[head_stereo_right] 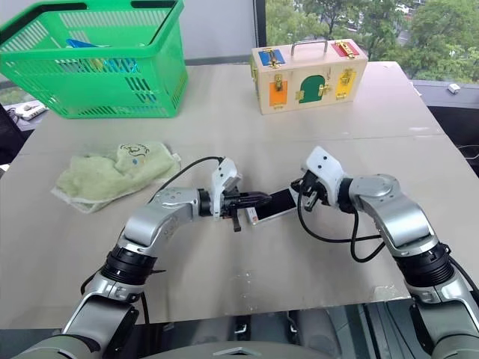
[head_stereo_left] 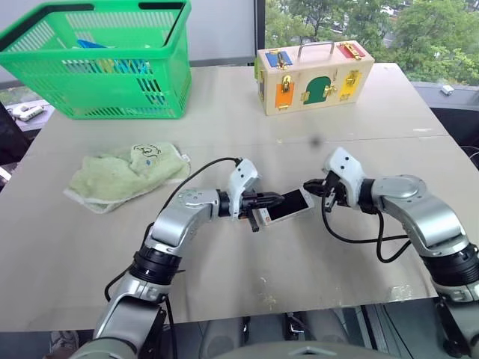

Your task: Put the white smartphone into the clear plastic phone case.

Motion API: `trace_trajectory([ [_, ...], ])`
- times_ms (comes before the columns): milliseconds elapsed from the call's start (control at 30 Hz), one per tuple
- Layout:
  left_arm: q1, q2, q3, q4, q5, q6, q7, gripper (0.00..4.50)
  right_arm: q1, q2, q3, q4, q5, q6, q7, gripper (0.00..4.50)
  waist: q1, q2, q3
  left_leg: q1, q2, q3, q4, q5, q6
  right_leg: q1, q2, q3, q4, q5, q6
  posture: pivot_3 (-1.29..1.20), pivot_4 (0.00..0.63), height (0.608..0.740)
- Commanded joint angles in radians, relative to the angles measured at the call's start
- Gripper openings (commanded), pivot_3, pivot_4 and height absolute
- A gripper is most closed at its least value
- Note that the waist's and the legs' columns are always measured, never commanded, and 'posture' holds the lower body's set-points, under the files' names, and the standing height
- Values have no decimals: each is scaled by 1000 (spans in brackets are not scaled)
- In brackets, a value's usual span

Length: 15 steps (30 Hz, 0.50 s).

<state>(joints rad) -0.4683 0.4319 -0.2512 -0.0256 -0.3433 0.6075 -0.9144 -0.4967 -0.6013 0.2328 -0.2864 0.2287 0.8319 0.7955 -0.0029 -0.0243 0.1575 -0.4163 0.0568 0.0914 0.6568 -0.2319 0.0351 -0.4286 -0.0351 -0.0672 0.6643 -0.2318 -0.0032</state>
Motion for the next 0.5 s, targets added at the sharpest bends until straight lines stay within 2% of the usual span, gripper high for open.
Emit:
trace_trajectory([
  [33,-5,11,-29,-1,34,8,1,0,-36,2,34,20,-13,11,4,28,-2,0,0,0,0,0,0,0,0,0,0,0,0,0,0,0,150,740],
  [400,16,14,-51,2,59,56,32,0,-147,41,96,223,-6,176,20,28,-7,0,-1,1,0,1,0,0,0,1,-3,1,1,0,0,0,150,740],
  [500,20,7,-55,4,60,60,39,0,-171,23,128,268,-6,223,48,28,-7,0,-1,3,0,0,1,0,0,3,-2,1,1,0,0,0,150,740],
])
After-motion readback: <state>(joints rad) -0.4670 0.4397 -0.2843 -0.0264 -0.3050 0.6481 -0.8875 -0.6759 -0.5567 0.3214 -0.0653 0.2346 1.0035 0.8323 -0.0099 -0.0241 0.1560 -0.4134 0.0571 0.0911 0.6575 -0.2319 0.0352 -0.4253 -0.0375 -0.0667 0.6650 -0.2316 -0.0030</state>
